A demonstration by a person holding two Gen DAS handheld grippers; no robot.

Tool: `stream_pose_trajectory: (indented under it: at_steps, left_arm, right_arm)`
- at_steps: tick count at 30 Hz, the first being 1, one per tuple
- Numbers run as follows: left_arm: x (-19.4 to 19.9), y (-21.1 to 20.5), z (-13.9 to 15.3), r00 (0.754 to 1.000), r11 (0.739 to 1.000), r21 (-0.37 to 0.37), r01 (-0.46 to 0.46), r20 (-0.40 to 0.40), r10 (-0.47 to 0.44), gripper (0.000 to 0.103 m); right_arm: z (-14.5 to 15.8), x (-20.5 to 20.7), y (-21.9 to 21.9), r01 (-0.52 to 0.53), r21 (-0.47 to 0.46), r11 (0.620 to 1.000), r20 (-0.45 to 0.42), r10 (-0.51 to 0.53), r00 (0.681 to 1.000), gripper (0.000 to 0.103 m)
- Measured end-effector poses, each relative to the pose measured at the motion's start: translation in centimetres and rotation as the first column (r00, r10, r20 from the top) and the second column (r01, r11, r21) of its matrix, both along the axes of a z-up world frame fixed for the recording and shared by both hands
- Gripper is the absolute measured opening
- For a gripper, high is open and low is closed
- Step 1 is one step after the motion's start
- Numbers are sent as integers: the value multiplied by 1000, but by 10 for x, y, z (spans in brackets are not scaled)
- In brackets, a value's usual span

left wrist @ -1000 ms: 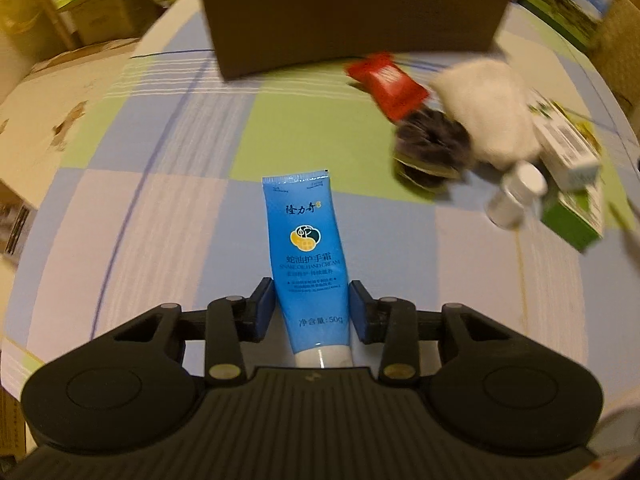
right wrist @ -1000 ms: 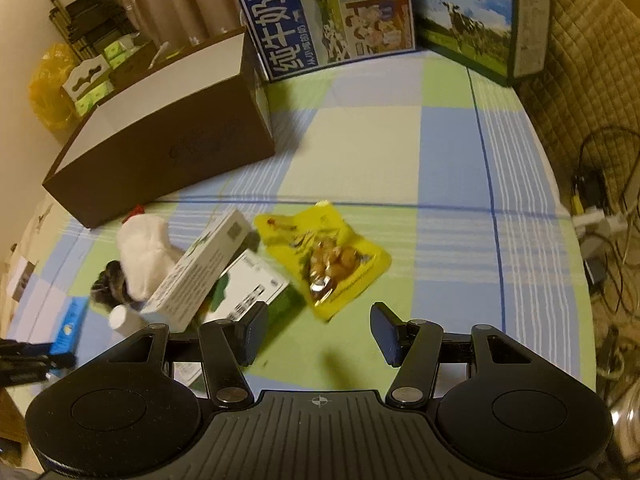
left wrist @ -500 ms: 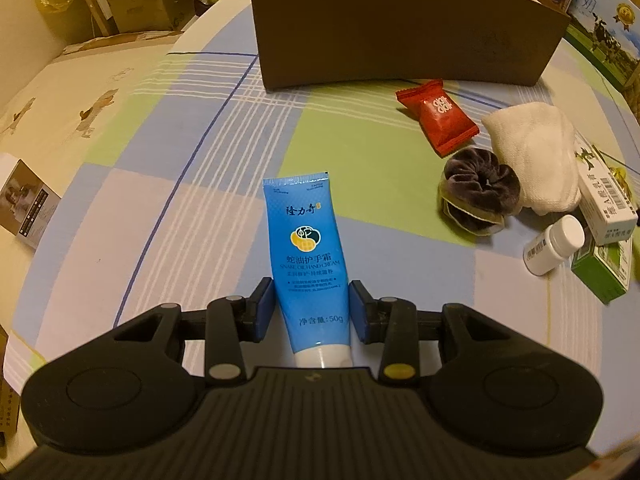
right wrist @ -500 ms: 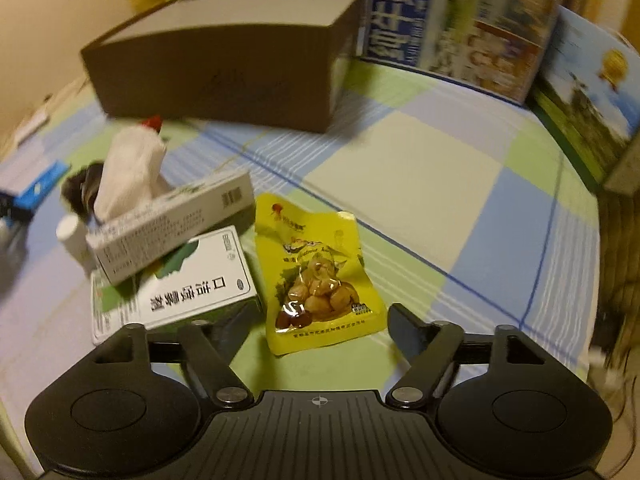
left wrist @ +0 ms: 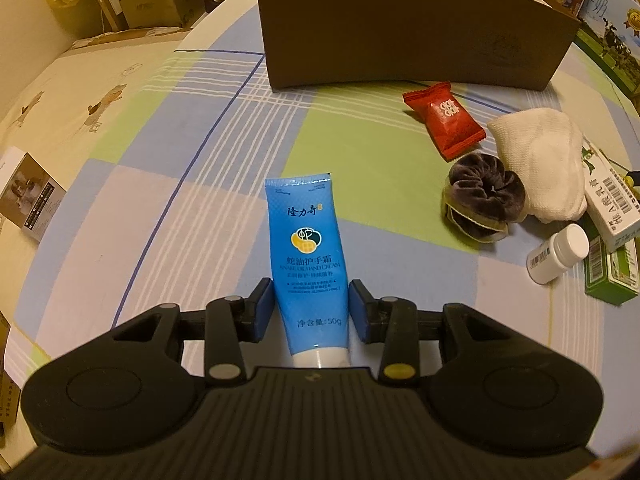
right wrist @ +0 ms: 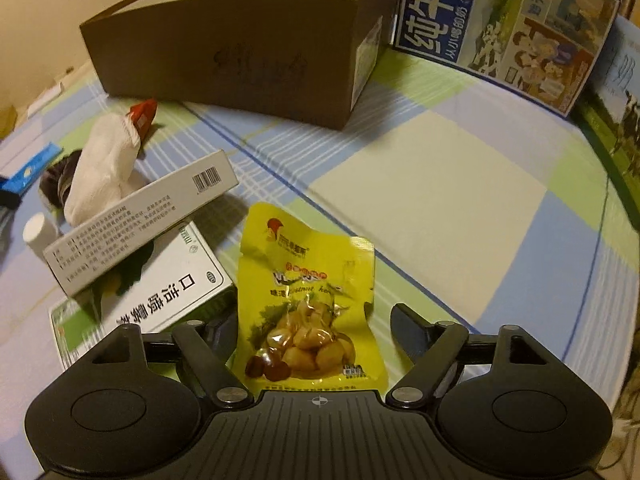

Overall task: Organize objects
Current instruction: 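Lift the cream tube with the left tool while the right tool lifts the yellow packet toward the box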

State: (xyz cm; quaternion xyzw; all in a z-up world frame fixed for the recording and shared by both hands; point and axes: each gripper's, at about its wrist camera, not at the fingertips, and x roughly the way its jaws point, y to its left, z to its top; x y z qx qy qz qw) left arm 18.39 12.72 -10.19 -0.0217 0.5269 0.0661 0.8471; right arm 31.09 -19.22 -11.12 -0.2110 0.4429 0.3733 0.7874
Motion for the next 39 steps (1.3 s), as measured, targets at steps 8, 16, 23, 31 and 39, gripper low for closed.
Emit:
stream_pose_trajectory:
  at_steps: [8, 16, 23, 31, 39]
  left_arm:
    - [2, 0, 0, 1000, 1000, 0, -9, -13, 9, 36]
    - [6, -2, 0, 999, 999, -5, 36, -39, -36, 44]
    - [-3, -4, 1, 997, 997, -6, 73, -24, -73, 34]
    - [-14, 0, 8, 997, 996, -30, 81, -5, -81, 34]
    - [-17, 6, 30, 994, 995, -40, 94, 61, -91, 33]
  right_arm:
    - [7, -13, -1, 53, 6, 999, 16, -53, 998, 59]
    - [14, -32, -12, 170, 24, 985, 19, -171, 985, 52]
    - [23, -48, -28, 273, 58, 960, 1, -274, 962, 50]
    - [38, -65, -42, 355, 102, 929, -7, -356, 934, 49]
    - [67, -72, -33, 367, 178, 913, -10, -372, 928, 49]
